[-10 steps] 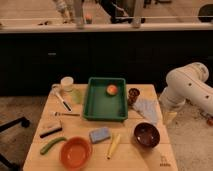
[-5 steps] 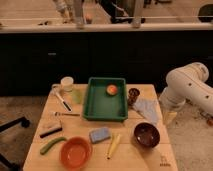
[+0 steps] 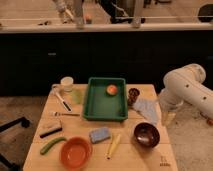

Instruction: Stack cups on top of each other

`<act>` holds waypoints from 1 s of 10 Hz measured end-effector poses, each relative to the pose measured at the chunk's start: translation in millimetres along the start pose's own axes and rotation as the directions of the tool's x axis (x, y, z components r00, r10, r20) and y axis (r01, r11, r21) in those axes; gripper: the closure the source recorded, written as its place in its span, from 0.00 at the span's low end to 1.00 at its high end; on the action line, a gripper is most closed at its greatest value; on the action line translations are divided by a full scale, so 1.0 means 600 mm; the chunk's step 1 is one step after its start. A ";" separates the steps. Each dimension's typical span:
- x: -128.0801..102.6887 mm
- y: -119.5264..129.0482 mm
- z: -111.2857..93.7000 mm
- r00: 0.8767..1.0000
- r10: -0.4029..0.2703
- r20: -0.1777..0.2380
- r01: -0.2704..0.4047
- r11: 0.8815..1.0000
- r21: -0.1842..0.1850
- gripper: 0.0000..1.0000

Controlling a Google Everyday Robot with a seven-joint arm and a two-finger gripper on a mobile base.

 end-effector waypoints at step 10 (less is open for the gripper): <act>-0.232 0.043 0.028 0.899 -0.436 -0.052 0.435 0.900 -0.033 0.20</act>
